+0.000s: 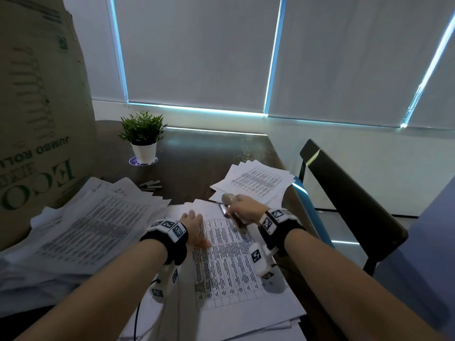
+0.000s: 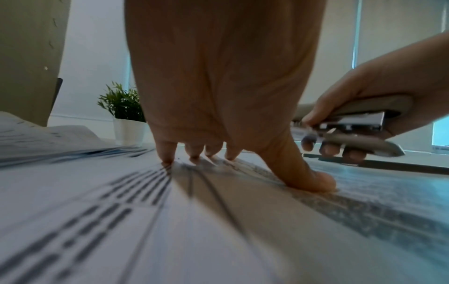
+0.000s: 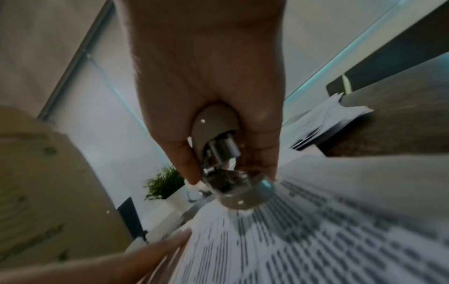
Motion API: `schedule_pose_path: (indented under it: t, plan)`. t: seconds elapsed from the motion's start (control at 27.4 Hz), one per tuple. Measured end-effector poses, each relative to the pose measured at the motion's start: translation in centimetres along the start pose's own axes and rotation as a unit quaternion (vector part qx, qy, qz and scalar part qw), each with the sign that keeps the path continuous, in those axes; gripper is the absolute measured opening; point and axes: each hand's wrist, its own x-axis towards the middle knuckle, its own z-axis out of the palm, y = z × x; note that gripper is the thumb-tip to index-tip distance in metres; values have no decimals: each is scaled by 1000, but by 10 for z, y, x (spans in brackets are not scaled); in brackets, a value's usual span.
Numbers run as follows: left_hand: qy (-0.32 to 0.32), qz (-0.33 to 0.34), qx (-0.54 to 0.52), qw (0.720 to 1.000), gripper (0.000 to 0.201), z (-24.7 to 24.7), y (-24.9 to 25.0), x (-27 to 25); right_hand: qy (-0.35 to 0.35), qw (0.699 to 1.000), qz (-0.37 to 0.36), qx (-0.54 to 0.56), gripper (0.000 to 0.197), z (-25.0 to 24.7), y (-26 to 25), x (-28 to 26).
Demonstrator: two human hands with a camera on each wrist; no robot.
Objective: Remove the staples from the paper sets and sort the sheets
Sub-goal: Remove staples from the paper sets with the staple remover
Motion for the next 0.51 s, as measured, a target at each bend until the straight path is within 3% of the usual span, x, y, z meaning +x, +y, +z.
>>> schedule_pose_path:
  t: [0.07,0.15,0.33,0.51]
  plan:
    - [-3,-12,5,1000,105,2,1,1,13,987,-36,-158,41,16,-5,-3]
    - [-11,-27,20,999,115,5,0,4,34,954,-69,-289,41,28,-10,-7]
    - [-36,-46,57,997,130,9,3,5,26,914,-128,-383,6,42,-20,-3]
    - [-65,-33,82,994,128,10,0,7,44,902,-136,-408,5,52,-18,9]
